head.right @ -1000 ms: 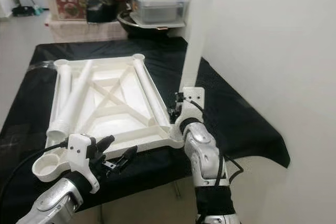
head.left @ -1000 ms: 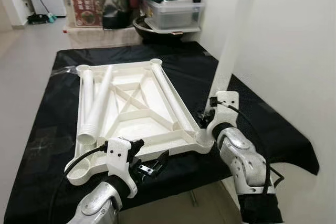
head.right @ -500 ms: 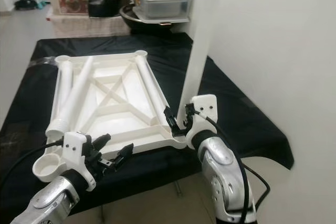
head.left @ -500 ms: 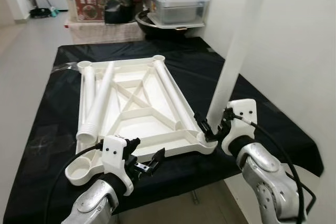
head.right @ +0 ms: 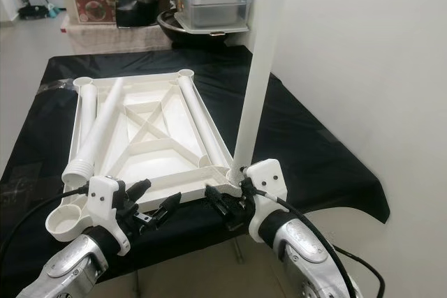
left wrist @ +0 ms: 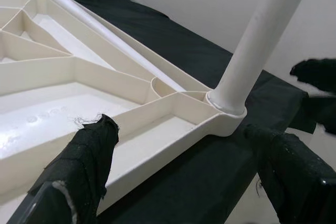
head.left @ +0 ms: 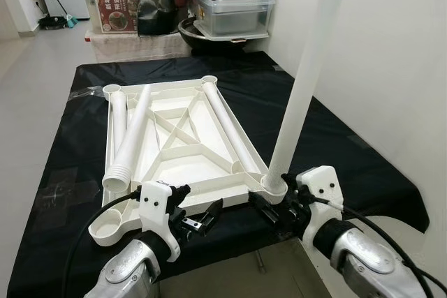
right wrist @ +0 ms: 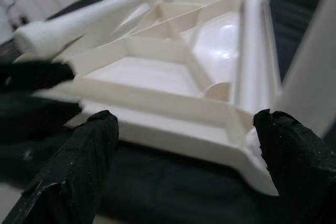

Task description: Building children table

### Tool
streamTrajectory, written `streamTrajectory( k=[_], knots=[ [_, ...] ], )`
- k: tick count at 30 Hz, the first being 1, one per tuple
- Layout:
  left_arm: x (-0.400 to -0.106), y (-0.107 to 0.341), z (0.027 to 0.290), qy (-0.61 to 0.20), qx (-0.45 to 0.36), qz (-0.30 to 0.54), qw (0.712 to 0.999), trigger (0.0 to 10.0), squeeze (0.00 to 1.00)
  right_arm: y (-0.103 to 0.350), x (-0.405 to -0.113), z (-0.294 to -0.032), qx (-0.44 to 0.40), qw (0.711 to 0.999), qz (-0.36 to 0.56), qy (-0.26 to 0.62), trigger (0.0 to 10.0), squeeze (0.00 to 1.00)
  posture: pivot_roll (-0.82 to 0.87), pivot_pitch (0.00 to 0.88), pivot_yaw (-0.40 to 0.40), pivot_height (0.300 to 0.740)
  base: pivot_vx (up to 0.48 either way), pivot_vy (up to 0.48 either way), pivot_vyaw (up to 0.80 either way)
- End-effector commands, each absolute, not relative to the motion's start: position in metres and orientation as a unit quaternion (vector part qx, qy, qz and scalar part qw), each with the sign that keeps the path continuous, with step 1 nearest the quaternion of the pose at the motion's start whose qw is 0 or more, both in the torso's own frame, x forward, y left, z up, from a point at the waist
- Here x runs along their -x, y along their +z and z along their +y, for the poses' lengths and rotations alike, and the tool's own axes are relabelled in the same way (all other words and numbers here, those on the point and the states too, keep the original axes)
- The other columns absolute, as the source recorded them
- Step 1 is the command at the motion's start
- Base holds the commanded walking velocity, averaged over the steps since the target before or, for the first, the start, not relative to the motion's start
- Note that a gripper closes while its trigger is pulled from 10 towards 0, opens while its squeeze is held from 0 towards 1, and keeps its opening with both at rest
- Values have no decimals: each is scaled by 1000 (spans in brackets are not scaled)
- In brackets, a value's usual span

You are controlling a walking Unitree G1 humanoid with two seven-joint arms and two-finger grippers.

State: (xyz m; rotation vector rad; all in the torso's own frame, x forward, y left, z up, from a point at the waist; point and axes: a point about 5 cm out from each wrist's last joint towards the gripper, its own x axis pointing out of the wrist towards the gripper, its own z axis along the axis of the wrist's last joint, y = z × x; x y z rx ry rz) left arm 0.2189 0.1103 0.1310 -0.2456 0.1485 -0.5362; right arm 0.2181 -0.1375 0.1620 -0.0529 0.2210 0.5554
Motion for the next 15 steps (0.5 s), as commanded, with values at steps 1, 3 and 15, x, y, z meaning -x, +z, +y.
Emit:
streamTrajectory(
  k=[1,3,15],
  knots=[
    [-221,129,113,-253,129,80,955,10000,0,158,-221,-138,45,954,128,267,10000,0,99,0,-72,740,0,0,0],
    [-221,130,114,-251,123,78,957,10000,0,156,-229,-140,48,955,138,257,10000,0,103,0,-74,740,0,0,0],
    [-221,129,129,-198,107,76,971,10000,0,173,-240,-144,71,979,42,186,10000,0,112,0,-85,740,0,0,0]
  ],
)
